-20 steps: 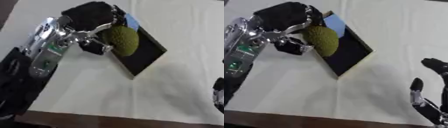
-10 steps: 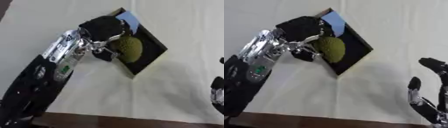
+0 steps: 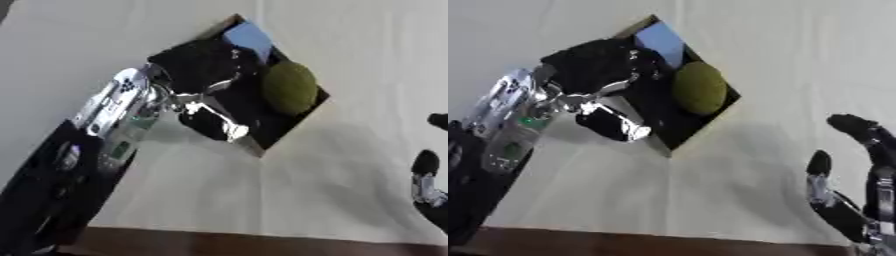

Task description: Pick up objects on the table and place them in the box.

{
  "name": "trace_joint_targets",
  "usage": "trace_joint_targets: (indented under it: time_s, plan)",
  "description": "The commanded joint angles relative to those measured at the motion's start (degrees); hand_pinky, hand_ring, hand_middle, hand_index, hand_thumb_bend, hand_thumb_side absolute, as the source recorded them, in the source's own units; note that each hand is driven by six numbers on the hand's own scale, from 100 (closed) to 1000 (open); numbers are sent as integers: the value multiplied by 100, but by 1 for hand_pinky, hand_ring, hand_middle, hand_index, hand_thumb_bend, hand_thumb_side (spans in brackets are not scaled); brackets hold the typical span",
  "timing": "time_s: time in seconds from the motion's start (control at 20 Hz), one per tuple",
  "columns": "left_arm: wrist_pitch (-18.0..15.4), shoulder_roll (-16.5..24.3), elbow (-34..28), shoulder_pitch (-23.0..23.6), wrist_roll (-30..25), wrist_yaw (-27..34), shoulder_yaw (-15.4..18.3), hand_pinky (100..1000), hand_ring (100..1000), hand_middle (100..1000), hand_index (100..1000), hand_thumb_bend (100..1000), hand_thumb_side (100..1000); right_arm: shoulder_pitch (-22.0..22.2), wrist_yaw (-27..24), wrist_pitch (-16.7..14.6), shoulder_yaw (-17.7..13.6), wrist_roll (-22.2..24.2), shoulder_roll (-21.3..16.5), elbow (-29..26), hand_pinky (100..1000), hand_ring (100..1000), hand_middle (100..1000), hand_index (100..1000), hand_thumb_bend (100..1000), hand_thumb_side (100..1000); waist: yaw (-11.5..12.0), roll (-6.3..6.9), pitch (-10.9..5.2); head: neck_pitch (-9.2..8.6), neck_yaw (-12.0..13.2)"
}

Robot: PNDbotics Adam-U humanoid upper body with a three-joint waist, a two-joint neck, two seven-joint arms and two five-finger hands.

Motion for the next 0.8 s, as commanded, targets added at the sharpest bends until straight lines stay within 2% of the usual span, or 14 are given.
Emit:
trace_joint_targets:
  time_s: [0.05,0.2,0.25,0.3,0.4,0.5,0.65,0.8]
  plan:
    - [283,174,-551,-8,182,311,268,841,772,768,897,100,514,46,-38,-70,-58,-27,-64,-81,819,750,672,784,100,559,-2,2,-173,-43,-34]
    - [753,397,-1124,175,630,1079,659,851,738,730,869,100,544,73,-25,-144,-80,-70,-99,-81,819,751,674,784,100,558,-7,-7,-211,-33,-114]
    - [978,501,-1307,258,850,1483,840,866,714,711,851,100,597,83,-10,-177,-92,-97,-117,-81,819,752,675,785,100,605,-2,-7,-224,-23,-169]
    - [1209,604,-1489,344,1105,1901,1021,867,713,702,848,100,598,92,6,-214,-102,-129,-135,-81,819,753,675,785,100,558,0,-5,-234,-13,-217]
    - [1619,778,-1828,529,1701,2953,1388,880,699,684,836,100,623,105,38,-274,-117,-192,-159,-81,818,753,675,785,100,558,14,3,-253,-1,-324]
    - [1807,954,-2124,690,2351,4035,1721,887,692,675,829,100,643,107,64,-309,-114,-236,-164,-81,818,753,675,784,100,558,24,7,-261,-4,-403]
    - [1451,1259,-2237,896,3309,5231,2100,881,678,658,809,100,646,108,107,-338,-103,-281,-149,-81,818,751,674,784,100,558,21,7,-262,-6,-469]
    - [798,1588,-2250,1198,4095,5883,2427,873,674,653,803,100,636,93,140,-374,-97,-326,-126,-81,817,751,675,784,100,559,13,0,-250,-15,-473]
